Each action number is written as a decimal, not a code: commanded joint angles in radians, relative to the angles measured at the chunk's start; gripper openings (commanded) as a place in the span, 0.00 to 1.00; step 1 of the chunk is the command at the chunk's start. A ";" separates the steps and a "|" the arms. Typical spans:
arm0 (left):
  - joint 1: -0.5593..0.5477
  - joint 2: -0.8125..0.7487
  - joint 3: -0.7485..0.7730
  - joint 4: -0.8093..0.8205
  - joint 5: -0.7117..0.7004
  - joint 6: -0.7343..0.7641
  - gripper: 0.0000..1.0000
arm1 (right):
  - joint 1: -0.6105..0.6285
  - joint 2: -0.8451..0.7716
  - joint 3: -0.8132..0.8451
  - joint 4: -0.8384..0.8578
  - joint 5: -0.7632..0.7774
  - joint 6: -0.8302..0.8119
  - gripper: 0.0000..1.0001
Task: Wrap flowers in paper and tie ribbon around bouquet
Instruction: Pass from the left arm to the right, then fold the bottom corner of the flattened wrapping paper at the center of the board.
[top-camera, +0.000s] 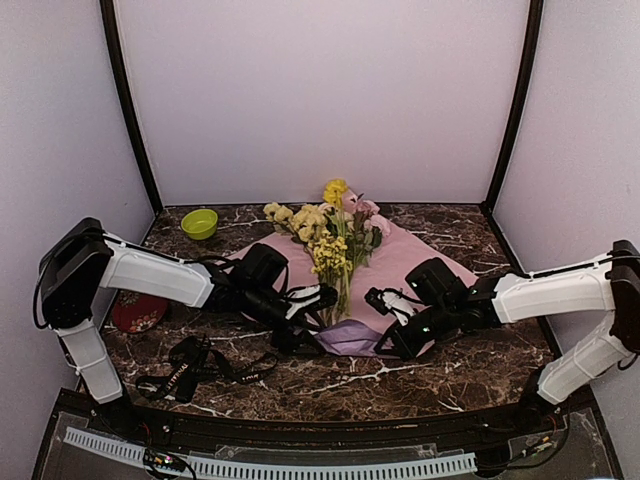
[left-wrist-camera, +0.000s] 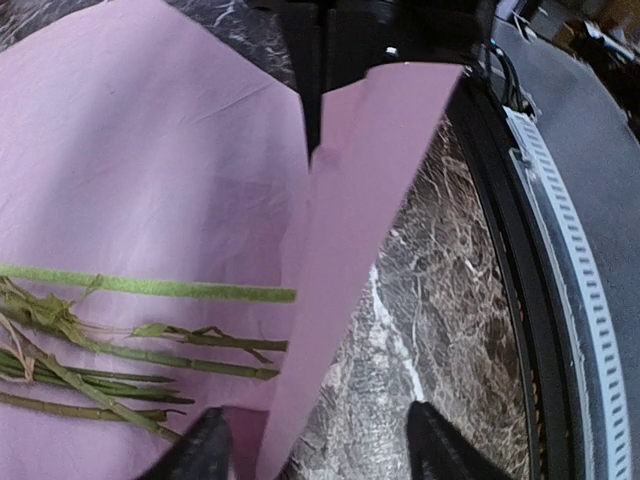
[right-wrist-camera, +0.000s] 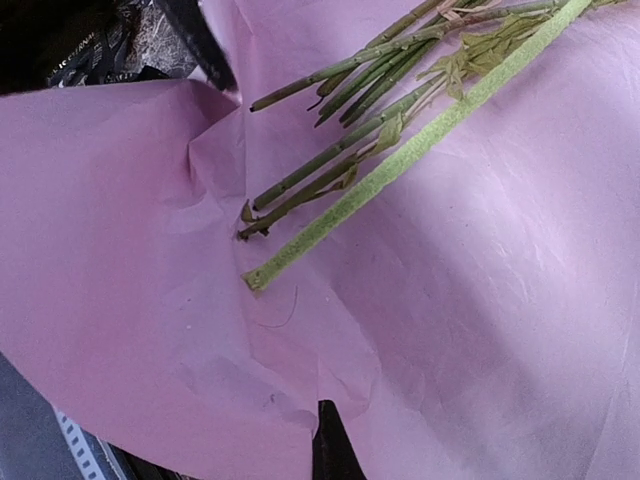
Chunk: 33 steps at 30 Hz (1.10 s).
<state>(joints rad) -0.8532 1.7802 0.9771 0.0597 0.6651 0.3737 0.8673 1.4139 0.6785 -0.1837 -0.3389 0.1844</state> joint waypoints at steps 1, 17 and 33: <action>0.006 -0.097 -0.040 -0.051 0.066 0.009 0.74 | -0.008 -0.016 0.037 -0.038 0.013 -0.009 0.00; 0.006 -0.234 -0.116 -0.101 -0.098 0.034 0.71 | -0.020 -0.001 0.111 -0.190 -0.041 -0.088 0.00; 0.055 -0.026 -0.004 -0.026 -0.208 -0.040 0.28 | -0.022 -0.016 0.098 -0.182 -0.045 -0.100 0.00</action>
<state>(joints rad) -0.7708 1.7374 0.9985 0.0998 0.4419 0.3027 0.8497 1.4170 0.7742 -0.3763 -0.3737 0.0868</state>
